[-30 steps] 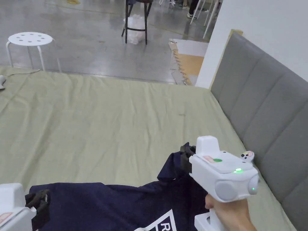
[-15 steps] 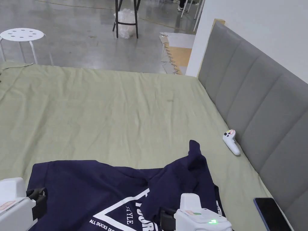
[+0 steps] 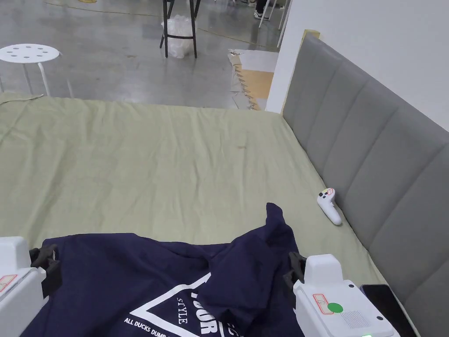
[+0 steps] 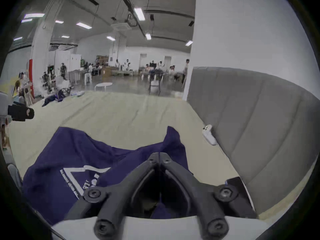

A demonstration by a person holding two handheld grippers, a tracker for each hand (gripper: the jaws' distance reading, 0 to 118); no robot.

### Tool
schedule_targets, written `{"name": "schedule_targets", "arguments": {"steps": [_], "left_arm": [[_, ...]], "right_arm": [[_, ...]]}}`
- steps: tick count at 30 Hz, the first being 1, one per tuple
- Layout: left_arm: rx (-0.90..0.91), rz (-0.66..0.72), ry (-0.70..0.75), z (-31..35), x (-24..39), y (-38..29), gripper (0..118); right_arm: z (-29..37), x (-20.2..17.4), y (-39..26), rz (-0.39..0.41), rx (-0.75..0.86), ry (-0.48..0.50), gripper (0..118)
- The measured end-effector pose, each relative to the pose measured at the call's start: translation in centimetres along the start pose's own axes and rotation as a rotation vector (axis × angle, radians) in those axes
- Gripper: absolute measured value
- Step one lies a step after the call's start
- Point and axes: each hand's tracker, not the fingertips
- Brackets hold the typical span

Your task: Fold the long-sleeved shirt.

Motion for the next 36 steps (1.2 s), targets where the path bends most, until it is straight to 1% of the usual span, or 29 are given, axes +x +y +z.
{"name": "schedule_targets", "arguments": {"steps": [1, 4, 5, 7, 8, 9, 11, 12, 13, 14, 15, 16, 17, 18, 20, 21, 22, 23, 24, 25, 26, 27, 28, 29, 31, 33, 34, 35, 36], "left_arm": [[0.003, -0.005, 0.001, -0.1, 0.2, 0.1, 4], [-0.005, -0.006, -0.015, -1.1, 0.1, 0.3, 4], [-0.008, -0.003, -0.011, -1.5, 0.2, 0.4, 4], [-0.019, -0.005, -0.011, -2.3, 0.0, 0.5, 4], [-0.026, -0.002, -0.008, -2.8, 0.0, 0.5, 4], [-0.036, -0.001, -0.008, -3.4, 0.0, 0.5, 4], [-0.056, -0.003, -0.005, -4.5, -0.1, 0.4, 4], [-0.066, -0.001, -0.002, -5.2, -0.2, 0.3, 4], [-0.077, 0.004, -0.006, -5.8, -0.3, 0.2, 4], [-0.093, 0.007, -0.004, -6.5, -0.4, 0.1, 4], [-0.107, 0.009, 0.001, -7.1, -0.5, 0.1, 4], [-0.116, 0.011, 0.003, -7.7, -0.7, -0.1, 4], [-0.126, 0.013, 0.002, -8.1, -0.8, -0.2, 4], [-0.139, 0.016, 0.007, -8.7, -1.1, -0.4, 4], [-0.155, 0.020, 0.013, -9.5, -1.6, -0.7, 4], [-0.164, 0.020, 0.017, -9.8, -1.9, -0.8, 4], [-0.171, 0.024, 0.023, -10.0, -2.1, -0.9, 4], [-0.179, 0.029, 0.026, -10.2, -2.4, -1.0, 4], [-0.182, 0.032, 0.028, -10.4, -2.7, -1.1, 4], [-0.187, 0.034, 0.034, -10.6, -2.9, -1.2, 4], [-0.196, 0.040, 0.036, -10.8, -3.3, -1.3, 4], [-0.199, 0.050, 0.036, -10.9, -3.7, -1.4, 4], [-0.203, 0.060, 0.037, -11.2, -4.0, -1.3, 4], [-0.206, 0.068, 0.037, -11.4, -4.3, -1.3, 4], [-0.221, 0.077, 0.033, -12.0, -4.9, -1.1, 4], [-0.248, 0.085, 0.012, -13.0, -5.9, -0.4, 4], [-0.259, 0.095, -0.006, -13.5, -6.4, 0.1, 5], [-0.278, 0.119, -0.025, -14.4, -7.2, 0.7, 15], [-0.293, 0.128, -0.015, -15.4, -7.9, 1.5, 31]], "right_arm": [[-0.5, 0.4, -0.4, -0.023, -0.024, 0.054, 0], [-2.8, 1.6, -0.7, -0.011, -0.058, 0.018, 1], [-4.2, 2.7, -0.2, -0.039, -0.085, 0.029, 25], [-8.2, 4.7, 0.5, -0.119, -0.187, 0.078, 108], [-10.7, 5.7, 0.2, -0.197, -0.195, 0.177, 115], [-13.3, 7.3, 0.5, -0.129, -0.217, 0.077, 114], [-18.7, 9.2, 0.4, -0.071, -0.297, 0.075, 117], [-21.6, 10.3, 0.1, -0.083, -0.335, 0.089, 117], [-23.7, 10.3, 0.7, -0.098, -0.373, 0.107, 117], [-26.2, 11.1, 0.8, -0.133, -0.436, 0.138, 116], [-28.4, 12.0, 0.5, -0.194, -0.456, 0.152, 116], [-30.6, 12.8, 0.3, -0.227, -0.483, 0.149, 114], [-32.1, 13.4, -0.1, -0.239, -0.510, 0.170, 110], [-33.8, 14.0, -0.5, -0.251, -0.527, 0.207, 110], [-36.6, 15.0, -1.5, -0.242, -0.581, 0.242, 105], [-33.9, 11.0, 1.3, -0.231, -0.617, 0.228, 98], [-34.1, 10.4, 1.2, -0.209, -0.671, 0.226, 88], [-34.5, 10.2, 0.5, -0.184, -0.710, 0.239, 73], [-34.7, 9.9, 0.0, -0.135, -0.723, 0.219, 60], [-33.6, 8.5, 1.0, -0.079, -0.675, 0.213, 54], [-33.5, 8.3, 1.2, -0.076, -0.692, 0.210, 52], [-33.5, 8.4, 1.1, -0.099, -0.707, 0.226, 41], [-33.4, 8.4, 0.8, -0.123, -0.716, 0.232, 20], [-31.8, 7.3, 1.7, -0.114, -0.703, 0.211, 13], [-31.3, 7.4, 1.3, -0.108, -0.703, 0.224, 12], [-30.3, 7.4, 1.7, -0.171, -0.689, 0.217, 11], [-30.0, 7.4, 1.8, -0.175, -0.680, 0.212, 10], [-29.3, 7.1, 1.8, -0.167, -0.668, 0.211, 10], [-28.7, 6.7, 1.9, -0.149, -0.654, 0.208, 10]]}}
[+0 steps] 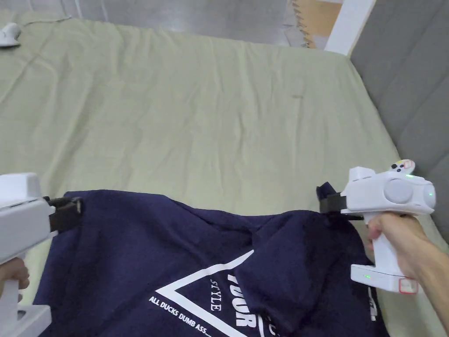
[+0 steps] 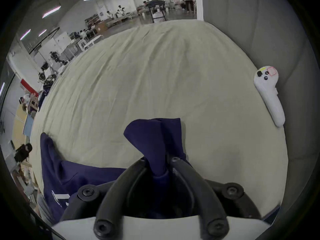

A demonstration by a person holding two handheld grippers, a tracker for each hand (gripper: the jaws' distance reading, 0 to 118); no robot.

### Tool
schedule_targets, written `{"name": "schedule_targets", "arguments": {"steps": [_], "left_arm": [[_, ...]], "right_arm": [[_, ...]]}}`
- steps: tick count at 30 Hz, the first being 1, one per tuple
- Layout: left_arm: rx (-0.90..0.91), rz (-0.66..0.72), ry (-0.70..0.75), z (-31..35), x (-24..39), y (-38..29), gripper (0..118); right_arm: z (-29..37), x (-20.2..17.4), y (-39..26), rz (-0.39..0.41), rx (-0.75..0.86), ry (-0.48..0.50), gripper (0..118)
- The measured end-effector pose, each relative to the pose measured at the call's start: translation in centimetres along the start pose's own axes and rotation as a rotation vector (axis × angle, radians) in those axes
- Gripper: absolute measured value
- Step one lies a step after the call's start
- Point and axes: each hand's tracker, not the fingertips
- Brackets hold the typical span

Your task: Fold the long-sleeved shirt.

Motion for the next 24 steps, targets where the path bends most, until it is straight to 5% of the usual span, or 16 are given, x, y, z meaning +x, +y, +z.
{"name": "schedule_targets", "arguments": {"steps": [2, 3, 4, 8, 10, 11, 15, 17, 24], "left_arm": [[-0.028, 0.021, 0.005, -1.6, -1.0, 2.1, 91], [-0.049, 0.018, 0.019, -2.5, -1.3, 2.9, 108], [-0.052, 0.019, 0.011, -3.3, -1.6, 3.9, 110], [-0.214, 0.020, -0.018, -7.9, -2.9, 5.9, 106], [-0.296, 0.068, -0.049, -9.1, -2.9, 5.8, 83], [-0.315, 0.088, -0.075, -9.3, -2.8, 5.3, 55], [-0.244, 0.038, -0.039, -8.3, -1.9, 3.6, 42], [-0.208, 0.055, -0.041, -7.2, -1.7, 3.3, 18], [-0.046, -0.056, -0.101, -0.6, -0.7, 3.1, 17]], "right_arm": [[1.4, -1.0, 0.2, 0.035, 0.026, -0.012, 10], [1.8, -1.4, 0.0, 0.043, 0.038, -0.011, 10], [2.3, -1.6, -0.3, 0.041, 0.043, -0.009, 10], [1.9, -0.9, 0.1, 0.045, 0.047, -0.003, 10], [1.8, -0.2, 0.6, 0.025, 0.051, 0.002, 10], [1.8, 0.0, 0.4, 0.012, 0.053, 0.012, 10], [1.9, 0.8, 0.3, -0.016, 0.065, 0.026, 10], [2.6, 1.1, 0.1, -0.031, 0.093, 0.038, 10], [6.9, 0.7, -1.1, -0.055, 0.184, 0.078, 10]]}}
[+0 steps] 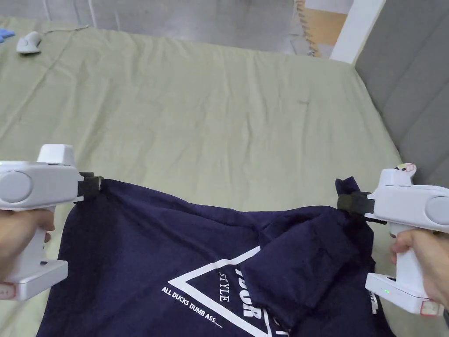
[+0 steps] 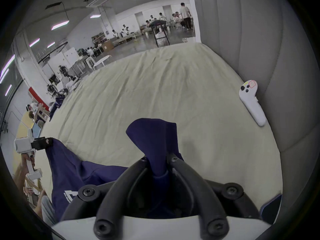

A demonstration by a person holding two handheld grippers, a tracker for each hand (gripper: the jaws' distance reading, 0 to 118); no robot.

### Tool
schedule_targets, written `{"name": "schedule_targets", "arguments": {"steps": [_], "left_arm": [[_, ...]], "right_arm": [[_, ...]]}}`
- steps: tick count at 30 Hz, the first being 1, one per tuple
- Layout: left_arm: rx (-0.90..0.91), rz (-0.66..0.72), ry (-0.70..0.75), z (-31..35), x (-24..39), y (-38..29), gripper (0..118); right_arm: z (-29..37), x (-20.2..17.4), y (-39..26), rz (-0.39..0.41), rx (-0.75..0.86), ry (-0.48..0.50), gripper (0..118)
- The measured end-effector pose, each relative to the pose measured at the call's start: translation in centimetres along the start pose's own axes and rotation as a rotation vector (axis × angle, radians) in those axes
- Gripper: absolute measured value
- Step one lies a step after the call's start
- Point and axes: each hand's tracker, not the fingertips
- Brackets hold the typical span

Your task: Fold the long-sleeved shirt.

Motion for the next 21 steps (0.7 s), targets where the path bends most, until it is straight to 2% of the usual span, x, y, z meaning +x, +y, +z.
{"name": "schedule_targets", "arguments": {"steps": [2, 7, 13, 17, 21], "left_arm": [[0.043, 0.005, -0.026, 2.3, 0.1, -0.3, 17], [0.103, -0.020, -0.073, 7.4, -0.3, -2.3, 17], [0.078, -0.106, -0.146, 14.7, 0.6, -7.5, 17], [-0.026, -0.131, -0.179, 17.8, 0.5, -12.7, 16], [-0.166, -0.111, -0.160, 17.7, -1.3, -18.2, 16]], "right_arm": [[2.5, -0.8, -0.8, -0.012, 0.032, 0.023, 10], [8.6, -2.4, -3.1, 0.027, 0.118, 0.039, 9], [15.6, -3.0, -8.5, 0.077, 0.160, 0.049, 9], [19.0, -3.5, -14.2, 0.092, 0.124, 0.050, 9], [19.1, -2.9, -20.6, 0.090, -0.030, 0.018, 9]]}}
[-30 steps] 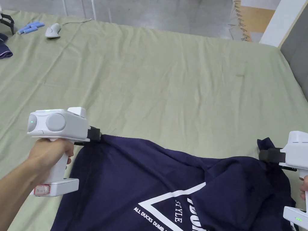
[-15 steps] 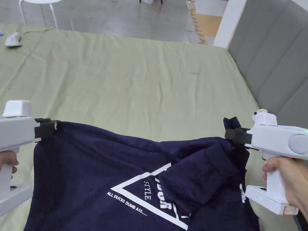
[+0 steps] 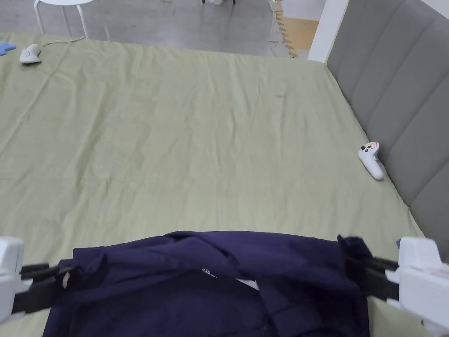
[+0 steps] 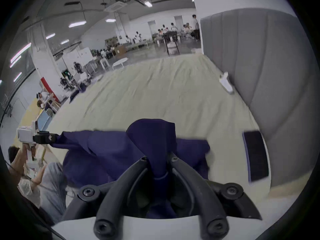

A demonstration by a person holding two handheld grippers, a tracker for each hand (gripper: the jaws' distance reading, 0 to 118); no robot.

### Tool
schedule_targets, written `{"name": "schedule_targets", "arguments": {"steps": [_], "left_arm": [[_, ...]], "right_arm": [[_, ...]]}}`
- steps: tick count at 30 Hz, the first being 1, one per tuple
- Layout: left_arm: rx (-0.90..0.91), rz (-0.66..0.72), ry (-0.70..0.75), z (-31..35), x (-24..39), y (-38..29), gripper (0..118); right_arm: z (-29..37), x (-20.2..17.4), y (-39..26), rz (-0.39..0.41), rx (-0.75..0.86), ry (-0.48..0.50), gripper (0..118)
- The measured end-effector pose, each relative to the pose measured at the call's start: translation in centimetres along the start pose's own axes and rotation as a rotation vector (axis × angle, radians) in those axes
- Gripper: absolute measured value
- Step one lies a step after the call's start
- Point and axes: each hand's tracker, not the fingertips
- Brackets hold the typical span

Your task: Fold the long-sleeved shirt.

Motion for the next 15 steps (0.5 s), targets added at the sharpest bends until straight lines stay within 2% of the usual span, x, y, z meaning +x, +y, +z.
{"name": "schedule_targets", "arguments": {"steps": [2, 4, 7, 10, 13, 15], "left_arm": [[-0.068, 0.027, 0.003, -0.7, -0.3, -2.2, 16], [-0.111, 0.042, 0.028, -1.4, -1.0, -3.4, 16], [-0.170, 0.061, 0.070, -2.7, -1.1, -4.8, 16], [-0.181, 0.045, 0.091, -3.3, -0.6, -5.1, 15], [-0.152, 0.065, 0.104, -2.9, -0.9, -5.1, 15], [-0.133, 0.103, 0.081, -2.3, -1.4, -5.3, 14]], "right_arm": [[-0.7, 0.5, -2.5, -0.036, -0.073, -0.011, 9], [-1.6, 1.1, -4.2, -0.020, -0.146, -0.040, 9], [-2.8, 2.2, -5.1, -0.039, -0.189, -0.090, 9], [-3.9, 2.6, -5.3, -0.050, -0.205, -0.104, 9], [-4.0, 2.3, -5.2, -0.022, -0.212, -0.133, 10], [-4.0, 2.8, -5.2, -0.039, -0.210, -0.127, 9]]}}
